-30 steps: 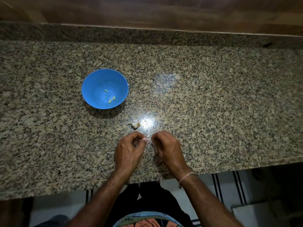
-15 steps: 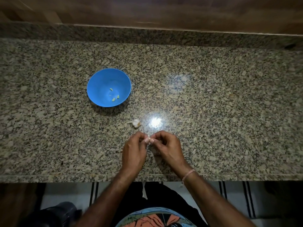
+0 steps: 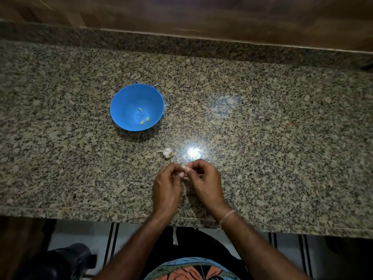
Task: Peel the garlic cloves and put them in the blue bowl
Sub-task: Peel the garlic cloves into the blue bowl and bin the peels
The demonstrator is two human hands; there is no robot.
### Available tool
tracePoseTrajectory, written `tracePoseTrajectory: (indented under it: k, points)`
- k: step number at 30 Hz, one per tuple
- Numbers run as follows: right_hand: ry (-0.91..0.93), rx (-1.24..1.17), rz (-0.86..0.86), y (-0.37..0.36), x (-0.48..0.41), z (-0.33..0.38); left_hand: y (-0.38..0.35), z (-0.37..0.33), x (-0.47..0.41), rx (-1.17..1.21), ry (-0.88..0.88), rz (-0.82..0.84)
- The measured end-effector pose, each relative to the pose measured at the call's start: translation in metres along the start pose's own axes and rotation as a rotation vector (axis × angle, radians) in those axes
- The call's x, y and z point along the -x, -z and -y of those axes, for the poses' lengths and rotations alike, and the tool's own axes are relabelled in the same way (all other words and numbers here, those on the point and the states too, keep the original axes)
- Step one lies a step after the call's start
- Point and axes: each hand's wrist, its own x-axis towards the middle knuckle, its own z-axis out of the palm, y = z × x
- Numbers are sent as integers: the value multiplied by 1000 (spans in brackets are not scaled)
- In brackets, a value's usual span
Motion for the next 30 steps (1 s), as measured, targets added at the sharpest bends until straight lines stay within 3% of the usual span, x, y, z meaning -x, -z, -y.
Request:
tracePoseTrajectory:
  k: [3, 8, 10, 14, 17, 19, 22, 24, 30]
  points:
    - [147, 198, 29, 6, -1, -7, 6, -3, -3, 4, -41, -19]
    - [284, 334, 65, 11, 0, -10, 9, 1, -3, -48, -14, 0]
    - [159, 181, 106, 12, 4, -4, 10, 3, -4, 20, 50, 5]
    - [-369, -282, 237, 18, 3, 9, 10, 2, 0, -5, 27, -28]
    - [-506, -435, 251, 17, 0, 10, 11, -1, 1, -169, 3, -82]
    - [-355, -304, 209, 15, 3, 8, 10, 0, -1, -154, 48, -59]
    - [-5, 86, 112, 10, 5, 3, 10, 0, -1, -51, 149, -15]
    - [130, 165, 75, 6, 4, 3, 9, 2, 1, -67, 165, -18]
    - [195, 160, 111, 3, 9, -5, 11, 4, 0, -6, 238, 48]
